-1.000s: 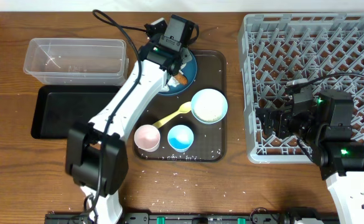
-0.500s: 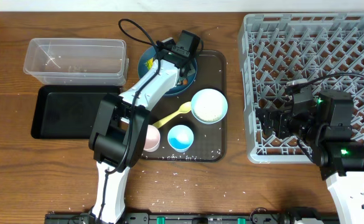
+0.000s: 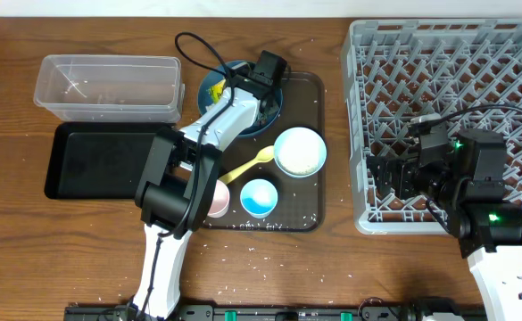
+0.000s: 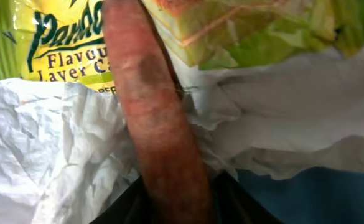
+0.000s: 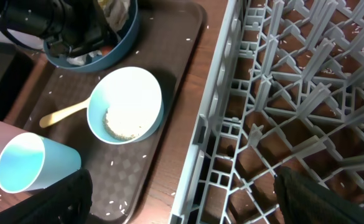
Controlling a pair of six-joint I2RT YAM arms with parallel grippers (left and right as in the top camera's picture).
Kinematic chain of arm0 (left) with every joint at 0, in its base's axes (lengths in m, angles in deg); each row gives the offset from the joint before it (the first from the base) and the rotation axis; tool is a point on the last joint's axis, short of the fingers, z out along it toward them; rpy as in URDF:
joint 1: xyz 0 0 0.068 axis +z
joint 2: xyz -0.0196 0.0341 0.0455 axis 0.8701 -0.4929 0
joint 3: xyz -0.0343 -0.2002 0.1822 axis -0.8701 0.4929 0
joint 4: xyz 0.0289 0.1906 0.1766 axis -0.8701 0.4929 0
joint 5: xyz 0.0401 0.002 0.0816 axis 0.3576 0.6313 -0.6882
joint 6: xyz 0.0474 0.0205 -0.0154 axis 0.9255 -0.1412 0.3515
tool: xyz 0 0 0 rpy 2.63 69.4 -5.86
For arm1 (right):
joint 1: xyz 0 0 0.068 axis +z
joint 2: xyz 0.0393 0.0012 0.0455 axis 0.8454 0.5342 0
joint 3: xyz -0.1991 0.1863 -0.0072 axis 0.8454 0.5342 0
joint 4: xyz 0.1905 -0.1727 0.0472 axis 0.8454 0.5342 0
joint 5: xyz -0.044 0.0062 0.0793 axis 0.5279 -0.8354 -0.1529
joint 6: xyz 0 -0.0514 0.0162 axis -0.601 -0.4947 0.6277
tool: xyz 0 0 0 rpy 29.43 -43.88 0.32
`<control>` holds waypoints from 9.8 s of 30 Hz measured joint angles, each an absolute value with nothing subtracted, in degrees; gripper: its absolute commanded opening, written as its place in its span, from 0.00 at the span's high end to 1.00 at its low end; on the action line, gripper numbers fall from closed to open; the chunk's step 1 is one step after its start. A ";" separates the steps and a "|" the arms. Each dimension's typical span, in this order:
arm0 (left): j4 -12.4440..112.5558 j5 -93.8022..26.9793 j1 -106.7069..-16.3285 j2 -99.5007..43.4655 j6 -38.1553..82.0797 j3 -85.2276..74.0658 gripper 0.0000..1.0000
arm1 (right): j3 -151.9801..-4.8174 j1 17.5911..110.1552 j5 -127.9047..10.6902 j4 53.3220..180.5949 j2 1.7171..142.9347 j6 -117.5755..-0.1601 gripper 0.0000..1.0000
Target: Sort waste into correct bins and load items into the dishwasher rack
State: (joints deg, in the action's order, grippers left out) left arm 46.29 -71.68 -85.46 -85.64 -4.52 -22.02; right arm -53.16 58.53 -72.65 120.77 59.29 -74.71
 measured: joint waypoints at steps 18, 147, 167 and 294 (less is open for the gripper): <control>48.34 -70.22 -85.27 -74.08 -4.58 -21.95 0.72 | -53.16 58.53 -72.61 120.82 59.31 -74.71 0.09; 48.82 -71.62 -54.99 -50.30 -18.83 18.46 0.76 | -53.23 58.53 -70.07 120.84 59.68 -74.69 0.05; 44.95 -68.16 -54.95 -47.44 -7.86 20.60 0.37 | -53.23 58.53 -70.07 121.06 59.68 -74.69 0.05; 51.03 -52.41 -80.19 -87.30 34.02 -32.01 0.29 | -53.23 58.53 -70.07 120.86 59.68 -74.69 0.01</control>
State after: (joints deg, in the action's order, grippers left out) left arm 51.03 -52.41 -80.19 -87.30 34.02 -32.01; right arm -53.23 58.53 -70.07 120.86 59.68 -74.69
